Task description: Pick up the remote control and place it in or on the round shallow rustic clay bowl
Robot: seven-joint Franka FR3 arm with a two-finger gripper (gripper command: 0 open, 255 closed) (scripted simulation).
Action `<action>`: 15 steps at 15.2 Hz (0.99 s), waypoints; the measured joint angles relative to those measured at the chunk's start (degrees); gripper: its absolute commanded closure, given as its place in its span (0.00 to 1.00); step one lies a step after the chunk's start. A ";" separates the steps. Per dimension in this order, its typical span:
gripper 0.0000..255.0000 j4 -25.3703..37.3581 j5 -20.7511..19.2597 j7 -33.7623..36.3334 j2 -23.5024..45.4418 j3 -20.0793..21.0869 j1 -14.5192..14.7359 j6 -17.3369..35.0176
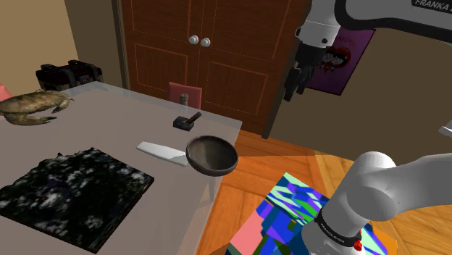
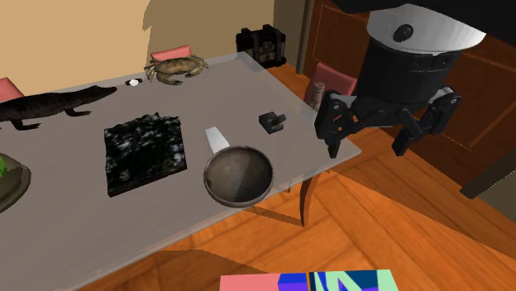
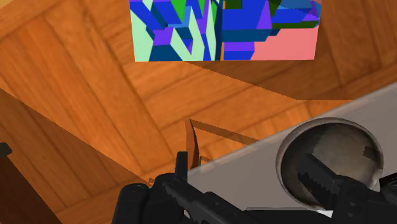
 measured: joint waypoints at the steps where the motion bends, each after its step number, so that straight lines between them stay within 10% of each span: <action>1: 0.00 0.00 0.00 0.00 0.00 0.00 0.00 0.00; 15: 0.00 2.09 2.70 -0.93 20.84 4.22 4.36 17.94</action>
